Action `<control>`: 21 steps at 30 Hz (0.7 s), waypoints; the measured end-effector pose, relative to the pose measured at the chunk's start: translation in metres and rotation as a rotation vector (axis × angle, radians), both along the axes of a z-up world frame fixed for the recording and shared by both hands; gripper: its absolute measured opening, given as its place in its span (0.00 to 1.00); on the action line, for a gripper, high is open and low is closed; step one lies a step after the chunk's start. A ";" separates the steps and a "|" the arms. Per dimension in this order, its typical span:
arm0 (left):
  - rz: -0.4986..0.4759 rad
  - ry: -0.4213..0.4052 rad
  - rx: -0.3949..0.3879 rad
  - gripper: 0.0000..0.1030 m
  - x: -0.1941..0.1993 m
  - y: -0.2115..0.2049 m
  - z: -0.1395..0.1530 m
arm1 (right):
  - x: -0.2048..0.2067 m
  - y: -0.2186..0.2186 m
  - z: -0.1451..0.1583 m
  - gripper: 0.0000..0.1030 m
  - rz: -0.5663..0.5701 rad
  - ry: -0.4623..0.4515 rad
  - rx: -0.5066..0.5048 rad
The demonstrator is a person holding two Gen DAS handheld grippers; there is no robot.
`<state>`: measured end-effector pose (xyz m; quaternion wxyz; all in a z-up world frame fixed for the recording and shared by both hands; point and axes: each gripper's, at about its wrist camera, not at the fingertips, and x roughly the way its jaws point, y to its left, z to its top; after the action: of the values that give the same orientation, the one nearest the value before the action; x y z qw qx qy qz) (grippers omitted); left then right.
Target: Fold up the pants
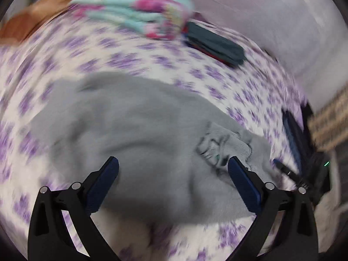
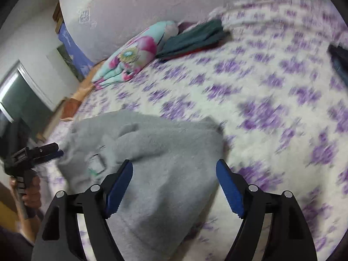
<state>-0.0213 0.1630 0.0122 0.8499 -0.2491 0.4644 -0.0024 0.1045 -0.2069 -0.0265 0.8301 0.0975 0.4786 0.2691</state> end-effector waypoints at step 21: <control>0.174 0.058 -0.053 0.30 0.022 0.074 -0.069 | -0.013 0.043 0.001 0.87 0.032 -0.004 -0.067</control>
<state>0.0010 0.2366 -0.0567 0.8263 -0.3108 0.4650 0.0662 0.0914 -0.1640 -0.0256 0.8296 0.0615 0.4870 0.2663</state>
